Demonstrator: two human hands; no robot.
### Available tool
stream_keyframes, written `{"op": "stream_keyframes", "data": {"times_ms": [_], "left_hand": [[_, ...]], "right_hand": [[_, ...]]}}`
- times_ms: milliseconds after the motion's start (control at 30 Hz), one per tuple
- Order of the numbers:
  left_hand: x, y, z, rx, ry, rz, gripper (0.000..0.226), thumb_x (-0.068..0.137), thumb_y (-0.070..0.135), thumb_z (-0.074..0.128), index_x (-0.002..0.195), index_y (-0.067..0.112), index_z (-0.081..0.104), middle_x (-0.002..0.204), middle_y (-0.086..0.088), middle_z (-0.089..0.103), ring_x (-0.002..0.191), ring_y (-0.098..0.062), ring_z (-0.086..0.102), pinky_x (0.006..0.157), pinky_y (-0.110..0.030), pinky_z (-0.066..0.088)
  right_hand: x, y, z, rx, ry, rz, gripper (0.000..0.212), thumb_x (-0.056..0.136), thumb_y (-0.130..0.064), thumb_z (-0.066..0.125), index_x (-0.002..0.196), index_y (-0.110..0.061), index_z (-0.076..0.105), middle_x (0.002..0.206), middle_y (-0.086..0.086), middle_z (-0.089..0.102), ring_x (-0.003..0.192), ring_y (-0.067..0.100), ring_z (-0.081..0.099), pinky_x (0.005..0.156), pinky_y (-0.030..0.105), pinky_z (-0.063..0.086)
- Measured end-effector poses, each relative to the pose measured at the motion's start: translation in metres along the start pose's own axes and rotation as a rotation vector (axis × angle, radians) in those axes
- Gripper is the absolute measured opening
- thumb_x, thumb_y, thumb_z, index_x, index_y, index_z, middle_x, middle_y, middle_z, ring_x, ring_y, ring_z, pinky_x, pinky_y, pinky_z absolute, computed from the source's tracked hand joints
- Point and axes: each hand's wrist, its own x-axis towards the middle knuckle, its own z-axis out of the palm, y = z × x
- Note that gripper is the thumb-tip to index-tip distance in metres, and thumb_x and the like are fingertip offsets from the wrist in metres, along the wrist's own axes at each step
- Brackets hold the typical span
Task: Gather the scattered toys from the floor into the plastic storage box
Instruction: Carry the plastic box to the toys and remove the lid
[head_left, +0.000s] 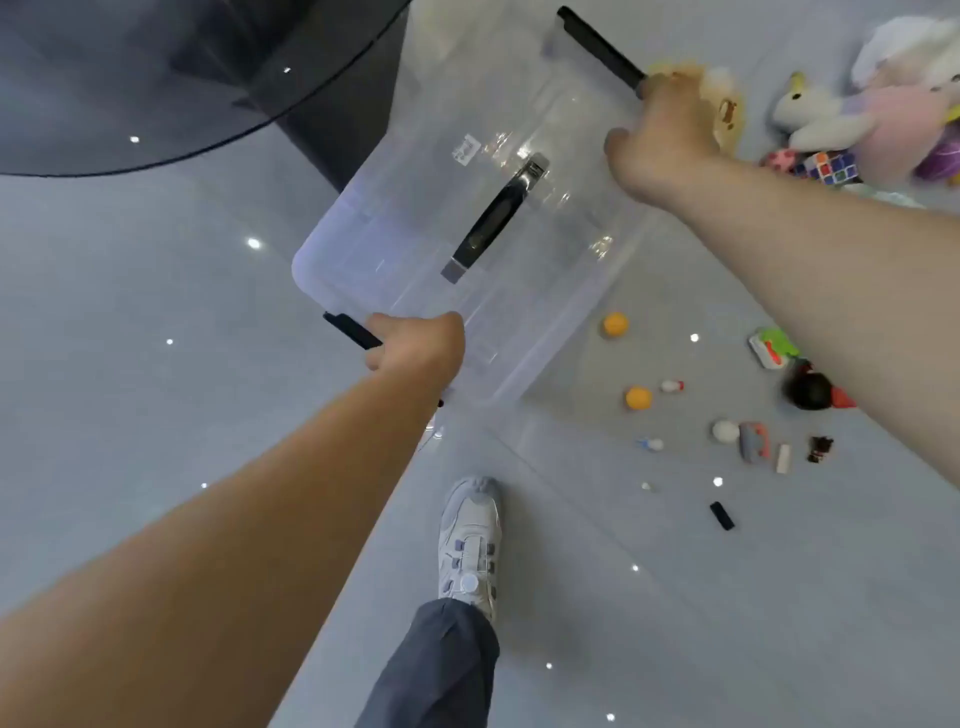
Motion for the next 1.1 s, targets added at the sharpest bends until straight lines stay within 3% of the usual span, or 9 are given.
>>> {"op": "stream_keyframes", "data": {"times_ms": [133, 333, 467, 667, 733, 833, 1000, 1100], "left_hand": [[0.001, 0.016, 0.011, -0.069, 0.011, -0.148, 0.085, 0.089, 0.036, 0.056, 0.156, 0.028, 0.003, 0.156, -0.013, 0.018, 0.135, -0.038, 0.032, 0.110, -0.051, 0.034], [0.020, 0.020, 0.016, -0.046, 0.108, -0.219, 0.106, 0.084, 0.038, 0.062, 0.155, 0.027, -0.016, 0.154, -0.014, 0.015, 0.137, -0.035, 0.026, 0.113, -0.054, 0.027], [0.019, -0.011, -0.005, 0.013, 0.126, -0.141, 0.099, 0.090, 0.037, 0.059, 0.156, 0.019, -0.011, 0.160, -0.021, 0.011, 0.144, -0.044, 0.020, 0.117, -0.055, 0.019], [0.021, -0.082, -0.015, -0.004, 0.172, -0.139, 0.095, 0.092, 0.039, 0.055, 0.156, 0.015, -0.011, 0.164, -0.018, -0.001, 0.149, -0.043, 0.006, 0.119, -0.055, 0.009], [0.018, -0.095, -0.011, 0.011, 0.213, -0.182, 0.102, 0.085, 0.050, 0.055, 0.156, 0.024, -0.014, 0.159, -0.020, 0.010, 0.143, -0.047, 0.018, 0.116, -0.059, 0.019], [0.022, -0.111, -0.009, -0.030, 0.338, -0.205, 0.111, 0.063, 0.064, 0.054, 0.152, 0.041, -0.009, 0.141, -0.010, 0.026, 0.126, -0.038, 0.035, 0.103, -0.056, 0.037], [0.035, -0.139, -0.014, -0.043, 0.420, -0.133, 0.104, 0.062, 0.063, 0.052, 0.150, 0.046, 0.000, 0.141, -0.006, 0.027, 0.128, -0.036, 0.035, 0.102, -0.058, 0.037], [0.034, -0.149, -0.007, 0.030, 0.437, -0.027, 0.094, 0.074, 0.056, 0.052, 0.153, 0.039, 0.003, 0.142, -0.014, 0.028, 0.128, -0.036, 0.035, 0.106, -0.056, 0.034]], "right_hand": [[0.040, -0.006, 0.005, -0.084, -0.007, 0.048, 0.061, 0.093, -0.033, 0.044, 0.148, -0.012, 0.030, 0.158, 0.012, 0.025, 0.143, 0.033, 0.027, 0.106, 0.043, 0.032], [0.043, 0.002, 0.027, -0.056, -0.051, 0.095, 0.066, 0.090, -0.045, 0.046, 0.146, -0.015, 0.028, 0.151, 0.011, 0.032, 0.135, 0.037, 0.034, 0.102, 0.047, 0.031], [0.007, 0.006, 0.045, -0.037, -0.104, 0.084, 0.070, 0.091, -0.045, 0.049, 0.149, -0.015, 0.024, 0.152, 0.011, 0.030, 0.138, 0.039, 0.031, 0.106, 0.048, 0.030], [-0.064, 0.015, 0.076, 0.017, -0.161, 0.066, 0.065, 0.096, -0.042, 0.047, 0.151, -0.019, 0.021, 0.151, 0.009, 0.032, 0.133, 0.037, 0.036, 0.103, 0.045, 0.033], [-0.083, 0.026, 0.078, 0.080, -0.171, 0.086, 0.060, 0.099, -0.041, 0.044, 0.150, -0.018, 0.022, 0.149, 0.009, 0.035, 0.131, 0.037, 0.039, 0.103, 0.045, 0.034], [-0.114, 0.047, 0.079, 0.181, -0.169, 0.170, 0.052, 0.100, -0.038, 0.042, 0.145, -0.014, 0.028, 0.144, 0.012, 0.041, 0.128, 0.038, 0.042, 0.100, 0.046, 0.038], [-0.180, 0.085, 0.097, 0.344, -0.132, 0.219, 0.036, 0.102, -0.028, 0.039, 0.132, -0.009, 0.034, 0.132, 0.016, 0.050, 0.115, 0.037, 0.052, 0.083, 0.039, 0.040], [-0.212, 0.107, 0.107, 0.383, -0.086, 0.280, 0.030, 0.103, -0.024, 0.035, 0.130, -0.009, 0.036, 0.127, 0.016, 0.054, 0.102, 0.033, 0.055, 0.073, 0.032, 0.030]]}}
